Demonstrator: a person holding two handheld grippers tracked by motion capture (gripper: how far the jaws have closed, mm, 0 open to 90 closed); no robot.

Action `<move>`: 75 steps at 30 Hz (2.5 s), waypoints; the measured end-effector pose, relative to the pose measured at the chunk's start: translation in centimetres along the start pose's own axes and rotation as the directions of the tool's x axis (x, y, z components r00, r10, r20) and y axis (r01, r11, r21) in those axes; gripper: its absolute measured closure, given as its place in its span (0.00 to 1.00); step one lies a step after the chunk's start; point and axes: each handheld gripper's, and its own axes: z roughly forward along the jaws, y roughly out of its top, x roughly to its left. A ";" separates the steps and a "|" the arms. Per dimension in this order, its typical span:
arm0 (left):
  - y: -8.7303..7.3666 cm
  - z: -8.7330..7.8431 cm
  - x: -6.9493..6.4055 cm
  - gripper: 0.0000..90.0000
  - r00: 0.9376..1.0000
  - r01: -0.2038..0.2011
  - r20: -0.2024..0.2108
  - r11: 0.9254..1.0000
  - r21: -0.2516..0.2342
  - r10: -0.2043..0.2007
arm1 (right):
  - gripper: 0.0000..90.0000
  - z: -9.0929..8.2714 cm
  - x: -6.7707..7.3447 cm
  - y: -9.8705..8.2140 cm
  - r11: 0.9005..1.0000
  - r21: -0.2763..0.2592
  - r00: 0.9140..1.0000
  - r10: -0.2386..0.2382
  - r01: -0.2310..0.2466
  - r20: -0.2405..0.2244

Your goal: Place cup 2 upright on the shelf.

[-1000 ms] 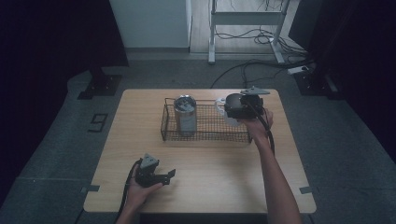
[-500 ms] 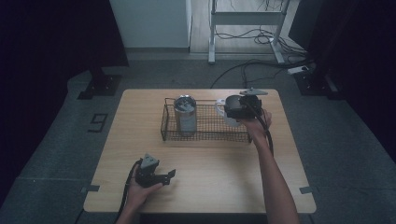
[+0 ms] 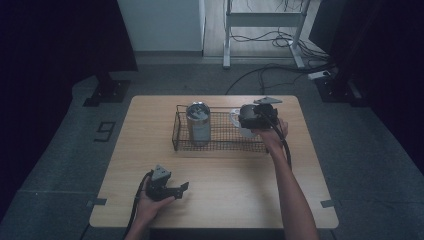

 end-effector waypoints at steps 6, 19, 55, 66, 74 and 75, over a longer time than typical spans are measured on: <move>0.0 0.0 0.0 0.16 1.000 0.002 -0.002 1.000 -0.002 -0.002 | 0.07 0.6 0.2 -0.2 1.000 0.003 1.000 -0.008 0.008 -0.008; -0.1 0.0 0.0 0.16 1.000 0.005 -0.004 1.000 0.000 -0.005 | 0.07 2.0 0.1 -1.2 0.999 0.040 1.000 0.002 -0.002 -0.001; -0.2 0.2 0.2 0.16 1.000 0.013 -0.013 1.000 0.012 -0.013 | 0.07 4.1 0.3 -2.9 0.990 0.140 1.000 -0.006 0.004 0.018; -0.3 0.2 0.2 0.16 1.000 0.013 -0.013 1.000 0.012 -0.013 | 0.07 4.3 0.3 -3.1 0.988 0.152 1.000 -0.003 -0.001 0.024; -0.3 0.1 0.2 0.16 1.000 0.015 -0.008 1.000 0.001 -0.015 | 0.06 3.9 0.7 -3.1 0.978 0.202 0.998 -0.052 0.045 0.028; -0.3 0.1 0.2 0.16 1.000 0.014 -0.007 1.000 0.002 -0.014 | 0.06 3.8 0.8 -3.2 0.978 0.206 0.998 -0.049 0.041 0.032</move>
